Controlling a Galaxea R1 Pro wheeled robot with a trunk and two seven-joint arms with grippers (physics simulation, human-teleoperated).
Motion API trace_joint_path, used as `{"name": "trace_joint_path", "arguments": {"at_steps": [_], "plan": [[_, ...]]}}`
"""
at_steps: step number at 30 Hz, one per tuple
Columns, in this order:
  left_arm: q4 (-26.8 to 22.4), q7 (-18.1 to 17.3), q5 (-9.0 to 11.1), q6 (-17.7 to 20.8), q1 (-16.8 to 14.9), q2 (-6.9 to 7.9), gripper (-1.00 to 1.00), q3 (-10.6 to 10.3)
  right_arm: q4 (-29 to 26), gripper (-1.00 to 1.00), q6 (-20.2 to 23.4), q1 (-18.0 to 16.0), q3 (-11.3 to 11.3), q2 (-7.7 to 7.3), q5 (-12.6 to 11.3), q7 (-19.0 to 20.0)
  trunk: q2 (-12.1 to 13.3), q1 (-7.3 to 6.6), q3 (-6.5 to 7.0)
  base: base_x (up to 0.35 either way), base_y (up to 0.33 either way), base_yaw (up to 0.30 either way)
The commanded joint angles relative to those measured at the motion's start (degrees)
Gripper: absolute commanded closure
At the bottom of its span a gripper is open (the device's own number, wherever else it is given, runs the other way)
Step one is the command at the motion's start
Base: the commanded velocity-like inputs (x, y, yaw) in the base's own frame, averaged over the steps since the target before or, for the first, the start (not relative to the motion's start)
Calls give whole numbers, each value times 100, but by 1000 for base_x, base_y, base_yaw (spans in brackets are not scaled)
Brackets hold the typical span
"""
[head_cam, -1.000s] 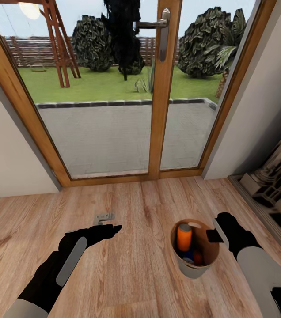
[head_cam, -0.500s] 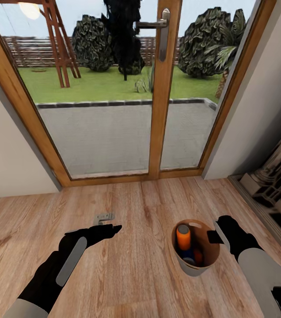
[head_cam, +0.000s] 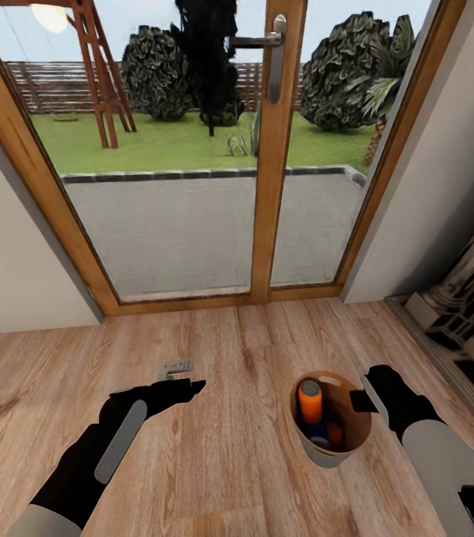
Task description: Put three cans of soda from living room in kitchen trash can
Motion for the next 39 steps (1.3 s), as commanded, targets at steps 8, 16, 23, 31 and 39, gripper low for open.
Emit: {"name": "trace_joint_path", "arguments": {"at_steps": [8, 16, 23, 31, 39], "plan": [[0, 2, 4, 0, 0, 0, -100, 6, 5, 100, -5, 6, -4, -10, -45, 17, 0, 0, 1, 0, 0, 0], [-23, -2, 17, 0, 0, 1, -100, 16, 2, 100, -8, 7, -4, -10, -44, 23, 0, 0, 1, 0, 0, 0], [-33, -1, 18, 0, 0, 1, -100, 17, -1, 100, -10, 13, -4, -12, -45, 26, 0, 0, 1, 0, 0, 0], [-52, -5, 17, 0, 0, 1, -100, 14, -2, 100, -11, 13, -4, -12, -52, 33, 0, 0, 1, 0, 0, 0], [-72, -17, 18, 18, 0, 1, -100, 16, -1, 100, -11, 13, -4, -12, -53, 35, 0, 0, 1, 0, 0, 0]]}}
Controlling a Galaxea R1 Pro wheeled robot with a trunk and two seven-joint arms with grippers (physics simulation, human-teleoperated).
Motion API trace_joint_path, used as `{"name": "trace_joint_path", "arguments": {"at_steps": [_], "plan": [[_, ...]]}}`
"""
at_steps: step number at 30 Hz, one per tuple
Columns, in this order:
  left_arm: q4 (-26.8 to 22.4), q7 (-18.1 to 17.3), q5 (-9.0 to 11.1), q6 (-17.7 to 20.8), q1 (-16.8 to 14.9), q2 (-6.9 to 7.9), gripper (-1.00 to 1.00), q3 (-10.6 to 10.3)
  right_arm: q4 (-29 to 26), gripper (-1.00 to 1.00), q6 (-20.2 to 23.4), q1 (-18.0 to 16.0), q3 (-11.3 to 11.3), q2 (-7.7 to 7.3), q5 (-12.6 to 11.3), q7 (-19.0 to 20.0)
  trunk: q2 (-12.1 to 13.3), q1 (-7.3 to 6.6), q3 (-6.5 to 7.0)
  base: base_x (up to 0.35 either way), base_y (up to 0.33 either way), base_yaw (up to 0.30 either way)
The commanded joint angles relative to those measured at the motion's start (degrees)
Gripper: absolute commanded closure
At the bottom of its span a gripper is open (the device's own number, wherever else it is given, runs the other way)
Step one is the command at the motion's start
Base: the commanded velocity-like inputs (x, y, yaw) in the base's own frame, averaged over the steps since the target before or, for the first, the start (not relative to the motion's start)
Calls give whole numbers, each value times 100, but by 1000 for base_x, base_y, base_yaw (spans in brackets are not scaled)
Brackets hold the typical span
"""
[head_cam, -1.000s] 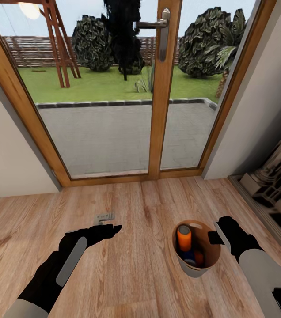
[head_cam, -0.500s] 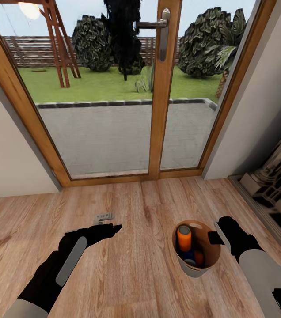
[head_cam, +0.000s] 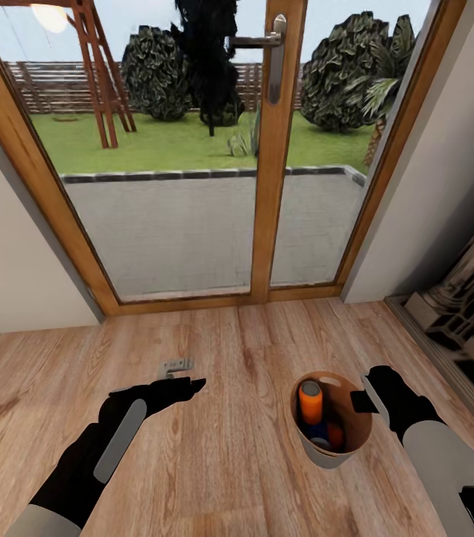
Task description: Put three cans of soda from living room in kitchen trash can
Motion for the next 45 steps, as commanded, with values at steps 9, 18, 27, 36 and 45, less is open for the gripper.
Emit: {"name": "trace_joint_path", "arguments": {"at_steps": [9, 18, 27, 36, 45], "plan": [[-1, 4, -5, 0, 0, 0, -100, -2, 0, 100, -3, -3, -3, 0, -47, 17, 0, 0, 0, 0, 0, 0], [0, 86, -4, 0, 0, 0, -100, -7, 0, 100, -3, 0, -3, 0, -47, 18, 0, 0, 0, 0, 0, 0], [2, 195, -5, 0, 0, -4, -100, -7, -1, 100, -3, 0, 5, 3, -47, 18, 0, 0, 0, 0, 0, 0], [2, 217, -5, -3, 0, -8, -100, -7, -1, 100, -3, 0, 6, 3, -47, 18, -80, 44, -35, 0, 0, 0], [2, 218, -5, -7, 0, -9, -100, -7, -1, 100, -3, 0, 6, 3, -47, 18, -161, 88, -71, 0, 0, 0]]}}
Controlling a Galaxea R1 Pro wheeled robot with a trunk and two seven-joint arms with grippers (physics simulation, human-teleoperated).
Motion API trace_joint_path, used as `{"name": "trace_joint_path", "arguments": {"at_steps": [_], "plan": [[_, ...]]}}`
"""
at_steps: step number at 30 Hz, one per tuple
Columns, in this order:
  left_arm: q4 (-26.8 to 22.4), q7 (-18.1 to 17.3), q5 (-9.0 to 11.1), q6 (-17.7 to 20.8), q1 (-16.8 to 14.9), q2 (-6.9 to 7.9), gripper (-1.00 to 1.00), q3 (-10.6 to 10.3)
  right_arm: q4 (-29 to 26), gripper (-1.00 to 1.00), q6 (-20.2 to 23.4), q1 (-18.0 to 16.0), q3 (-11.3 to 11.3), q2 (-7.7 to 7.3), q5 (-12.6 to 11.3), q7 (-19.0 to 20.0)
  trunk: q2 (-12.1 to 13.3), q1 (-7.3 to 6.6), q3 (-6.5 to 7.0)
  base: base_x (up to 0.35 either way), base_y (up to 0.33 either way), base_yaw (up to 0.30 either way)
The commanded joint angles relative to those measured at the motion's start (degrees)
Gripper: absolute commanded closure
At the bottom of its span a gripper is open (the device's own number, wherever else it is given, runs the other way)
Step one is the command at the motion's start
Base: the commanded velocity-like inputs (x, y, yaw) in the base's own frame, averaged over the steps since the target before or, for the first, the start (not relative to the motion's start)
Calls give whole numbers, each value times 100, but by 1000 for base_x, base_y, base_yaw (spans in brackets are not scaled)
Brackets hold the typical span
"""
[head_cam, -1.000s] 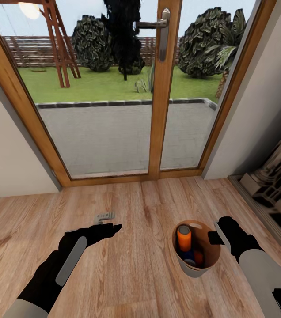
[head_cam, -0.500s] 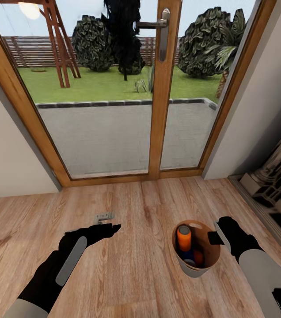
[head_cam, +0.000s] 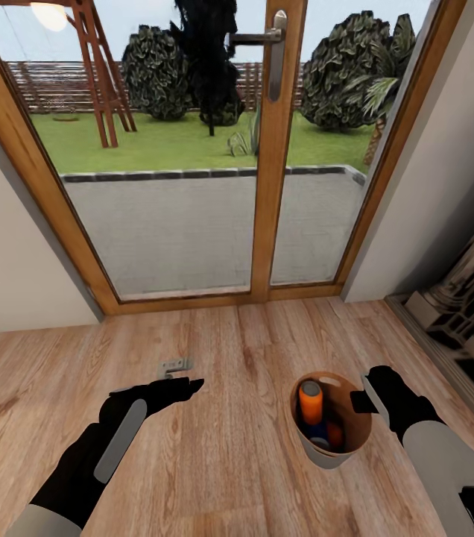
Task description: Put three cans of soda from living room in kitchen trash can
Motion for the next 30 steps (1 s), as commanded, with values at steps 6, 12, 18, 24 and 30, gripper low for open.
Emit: {"name": "trace_joint_path", "arguments": {"at_steps": [6, 12, 18, 24, 30], "plan": [[0, 0, 0, -2, 0, 0, -100, 0, -1, 100, -2, -2, -3, -1, -49, 17, -121, 66, -53, 0, 0, 0], [0, 0, 0, -2, 0, 0, -100, 0, -1, 100, -2, -2, -3, 4, -49, 17, -121, 66, -53, 0, 0, 0], [0, 0, 0, 0, 0, 0, -100, -3, -1, 100, -2, -2, -3, 4, -49, 17, -321, 175, -143, 0, 0, 0], [-1, 0, 0, -2, 0, 0, -100, 0, -1, 100, -2, -2, -3, 1, -49, 17, -321, 175, -143, 0, 0, 0], [-3, 0, 0, -2, 0, 0, -100, 0, -1, 100, -2, -2, -3, -1, -49, 17, -441, 241, -197, 0, 0, 0]]}}
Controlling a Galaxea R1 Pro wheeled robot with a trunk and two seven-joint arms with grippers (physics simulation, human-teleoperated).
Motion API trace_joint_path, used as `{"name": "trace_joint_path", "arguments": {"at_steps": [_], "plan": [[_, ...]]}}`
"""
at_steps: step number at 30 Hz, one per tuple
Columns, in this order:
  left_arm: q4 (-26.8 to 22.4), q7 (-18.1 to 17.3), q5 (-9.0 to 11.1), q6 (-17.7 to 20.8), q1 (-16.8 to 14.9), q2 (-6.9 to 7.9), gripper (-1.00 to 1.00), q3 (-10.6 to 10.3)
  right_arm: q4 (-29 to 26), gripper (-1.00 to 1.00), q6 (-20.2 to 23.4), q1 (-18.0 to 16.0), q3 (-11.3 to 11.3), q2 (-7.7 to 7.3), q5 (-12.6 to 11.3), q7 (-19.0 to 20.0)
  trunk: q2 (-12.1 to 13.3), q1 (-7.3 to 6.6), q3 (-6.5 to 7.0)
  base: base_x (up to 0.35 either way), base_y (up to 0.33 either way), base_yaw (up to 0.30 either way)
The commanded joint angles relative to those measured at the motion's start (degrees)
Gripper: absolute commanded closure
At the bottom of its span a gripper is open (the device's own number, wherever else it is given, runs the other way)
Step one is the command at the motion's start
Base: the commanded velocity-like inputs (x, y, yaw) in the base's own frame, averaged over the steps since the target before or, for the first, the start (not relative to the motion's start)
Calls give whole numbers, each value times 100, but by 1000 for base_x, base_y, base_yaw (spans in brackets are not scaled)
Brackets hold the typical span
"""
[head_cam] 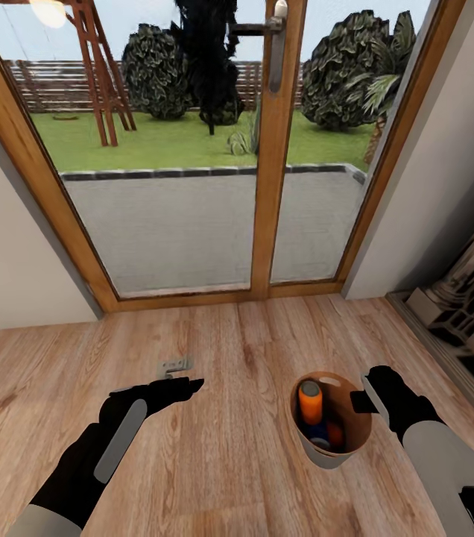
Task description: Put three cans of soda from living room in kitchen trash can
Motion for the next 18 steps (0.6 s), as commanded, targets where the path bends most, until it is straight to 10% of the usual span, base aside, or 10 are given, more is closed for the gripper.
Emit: {"name": "trace_joint_path", "arguments": {"at_steps": [1, 18], "plan": [[-1, 0, 0, 0, 0, 0, -100, 0, -1, 100, -2, -3, -3, 0, -47, 17, 0, 0, 1, 0, 0, 0], [-5, -2, 0, 0, 0, 0, -100, 0, -1, 100, -2, -3, -3, 1, -47, 17, -121, 65, -53, 0, 0, 0]]}}
